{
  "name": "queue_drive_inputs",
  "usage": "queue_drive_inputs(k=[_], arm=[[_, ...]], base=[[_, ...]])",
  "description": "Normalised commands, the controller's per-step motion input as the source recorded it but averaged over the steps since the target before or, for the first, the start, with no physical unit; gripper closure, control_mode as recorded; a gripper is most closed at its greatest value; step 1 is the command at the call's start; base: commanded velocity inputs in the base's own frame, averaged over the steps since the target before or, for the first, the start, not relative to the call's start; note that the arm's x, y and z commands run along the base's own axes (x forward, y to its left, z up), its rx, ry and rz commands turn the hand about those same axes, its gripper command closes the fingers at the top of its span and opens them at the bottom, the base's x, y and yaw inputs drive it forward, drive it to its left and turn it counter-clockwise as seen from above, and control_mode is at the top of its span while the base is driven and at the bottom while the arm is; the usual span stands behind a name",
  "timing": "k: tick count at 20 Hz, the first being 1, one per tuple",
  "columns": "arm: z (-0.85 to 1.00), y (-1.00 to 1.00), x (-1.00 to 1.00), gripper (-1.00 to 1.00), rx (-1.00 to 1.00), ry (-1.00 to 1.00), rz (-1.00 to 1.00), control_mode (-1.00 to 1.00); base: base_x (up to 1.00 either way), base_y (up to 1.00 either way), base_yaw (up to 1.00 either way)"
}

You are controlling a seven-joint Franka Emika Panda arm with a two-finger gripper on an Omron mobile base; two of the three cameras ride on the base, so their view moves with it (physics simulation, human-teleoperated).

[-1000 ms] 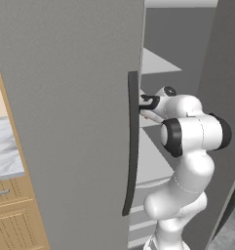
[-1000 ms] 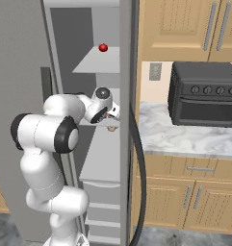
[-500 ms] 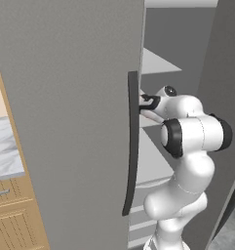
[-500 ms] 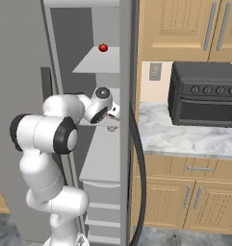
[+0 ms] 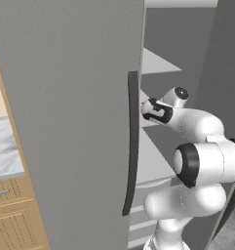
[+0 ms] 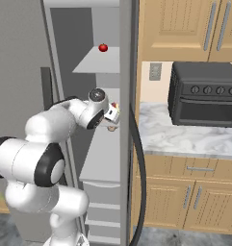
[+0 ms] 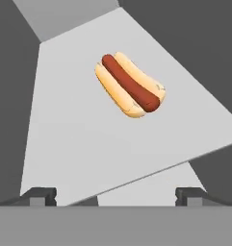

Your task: Store the hot dog in the freezer for long-term storage. Close the freezer door after placing the cooked food.

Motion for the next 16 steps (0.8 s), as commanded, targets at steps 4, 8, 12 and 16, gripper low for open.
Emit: queue_drive_inputs(k=[4, 8, 12, 16], arm=[[0.73, 0.00, -1.00, -1.00, -0.06, -0.09, -0.02, -1.00], [0.99, 0.00, -1.00, -1.00, -0.09, -0.01, -0.01, -1.00], [0.86, 0.04, -1.00, -1.00, -0.09, 0.00, 0.00, -1.00], [0.76, 0.00, -1.00, -1.00, -0.02, -0.04, 0.00, -1.00]], base=[[0.00, 0.00, 0.00], [0.00, 0.00, 0.00], [0.00, 0.00, 0.00], [0.00, 0.00, 0.00]])
